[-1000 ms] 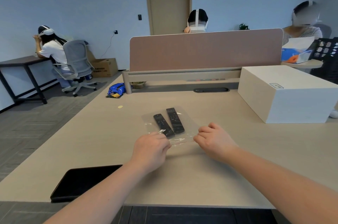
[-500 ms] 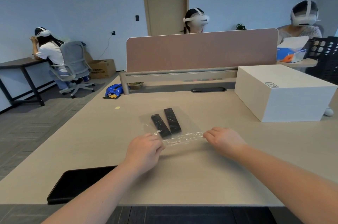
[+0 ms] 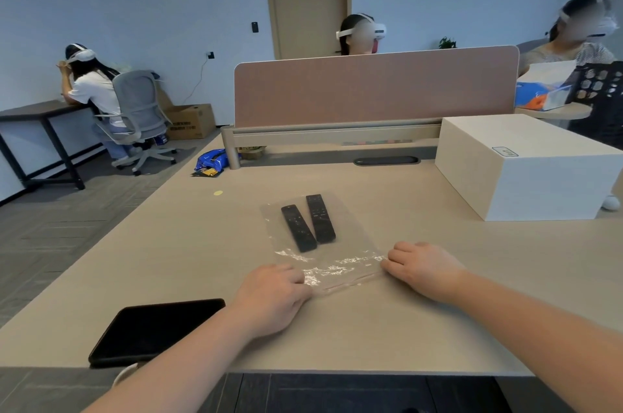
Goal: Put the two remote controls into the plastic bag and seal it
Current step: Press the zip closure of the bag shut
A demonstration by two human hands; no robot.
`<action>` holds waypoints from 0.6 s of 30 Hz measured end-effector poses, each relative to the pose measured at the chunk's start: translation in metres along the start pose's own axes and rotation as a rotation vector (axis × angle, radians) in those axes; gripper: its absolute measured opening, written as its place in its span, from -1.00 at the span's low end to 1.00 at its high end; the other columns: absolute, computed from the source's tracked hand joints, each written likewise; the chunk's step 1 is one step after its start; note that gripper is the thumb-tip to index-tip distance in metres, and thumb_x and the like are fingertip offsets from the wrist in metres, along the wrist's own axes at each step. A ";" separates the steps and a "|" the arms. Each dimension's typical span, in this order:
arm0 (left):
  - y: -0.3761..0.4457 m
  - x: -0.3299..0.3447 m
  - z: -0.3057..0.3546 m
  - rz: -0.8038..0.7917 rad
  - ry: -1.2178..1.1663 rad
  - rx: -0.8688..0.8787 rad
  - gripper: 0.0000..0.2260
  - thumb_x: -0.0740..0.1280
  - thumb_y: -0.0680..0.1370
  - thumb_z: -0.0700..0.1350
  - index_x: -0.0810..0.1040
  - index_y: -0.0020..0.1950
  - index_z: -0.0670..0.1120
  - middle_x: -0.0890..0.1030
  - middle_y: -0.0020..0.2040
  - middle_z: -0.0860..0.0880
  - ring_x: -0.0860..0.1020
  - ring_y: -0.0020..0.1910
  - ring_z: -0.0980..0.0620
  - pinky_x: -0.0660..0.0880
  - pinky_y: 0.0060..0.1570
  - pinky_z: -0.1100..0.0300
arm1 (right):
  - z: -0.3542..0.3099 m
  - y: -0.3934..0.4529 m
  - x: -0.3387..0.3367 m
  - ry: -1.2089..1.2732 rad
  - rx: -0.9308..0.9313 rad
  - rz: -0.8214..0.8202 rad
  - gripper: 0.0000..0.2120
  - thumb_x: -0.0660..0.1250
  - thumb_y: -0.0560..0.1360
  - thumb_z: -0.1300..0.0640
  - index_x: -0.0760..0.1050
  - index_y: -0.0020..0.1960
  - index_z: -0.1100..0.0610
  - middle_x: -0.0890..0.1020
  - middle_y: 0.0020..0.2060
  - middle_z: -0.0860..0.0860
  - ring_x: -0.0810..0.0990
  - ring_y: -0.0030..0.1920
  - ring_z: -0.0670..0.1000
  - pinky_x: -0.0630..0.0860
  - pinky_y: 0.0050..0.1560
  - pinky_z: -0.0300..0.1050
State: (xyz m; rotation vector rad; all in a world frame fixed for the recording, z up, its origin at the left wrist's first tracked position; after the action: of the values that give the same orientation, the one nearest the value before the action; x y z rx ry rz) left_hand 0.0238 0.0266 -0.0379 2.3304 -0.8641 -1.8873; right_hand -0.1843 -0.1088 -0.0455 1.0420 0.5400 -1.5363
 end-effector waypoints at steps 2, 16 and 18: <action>0.000 -0.002 0.003 -0.019 -0.002 0.030 -0.74 0.17 0.52 0.10 0.58 -0.24 0.07 0.57 -0.36 0.11 0.53 -0.37 0.06 0.42 -0.47 0.26 | 0.001 -0.001 -0.002 0.080 0.029 -0.057 -0.86 0.30 0.32 0.08 0.60 -0.15 0.01 0.66 -0.30 -0.13 0.63 -0.24 -0.04 0.52 -0.43 -0.26; 0.003 -0.005 -0.039 -0.015 -0.297 -0.782 -0.69 0.11 0.59 0.07 0.58 -0.07 -0.05 0.59 -0.04 -0.07 0.53 0.02 -0.12 0.51 -0.07 0.06 | 0.023 0.011 -0.017 0.593 0.853 -0.001 -0.69 0.11 0.54 0.10 0.50 0.21 0.07 0.64 0.09 0.08 0.55 0.14 0.13 0.55 0.03 -0.02; 0.004 0.006 -0.058 -0.064 -0.398 -0.994 -0.71 0.12 0.59 0.04 0.51 0.16 -0.05 0.56 0.14 -0.13 0.50 0.15 -0.19 0.49 0.11 0.00 | 0.031 0.023 -0.008 0.729 1.035 -0.082 -0.70 0.10 0.54 0.12 0.49 0.19 0.10 0.62 0.12 0.14 0.56 0.11 0.19 0.53 0.08 0.00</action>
State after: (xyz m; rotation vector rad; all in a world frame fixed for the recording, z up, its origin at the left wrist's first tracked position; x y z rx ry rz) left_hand 0.0752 0.0026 -0.0261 1.4146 0.1840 -2.1129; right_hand -0.1727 -0.1347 -0.0185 2.4443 0.2298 -1.4699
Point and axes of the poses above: each hand's wrist, its own y-axis towards the middle knuckle, its own x-axis out of the palm, z = x × y, the point moved 4 cm from there along y, towards the middle knuckle
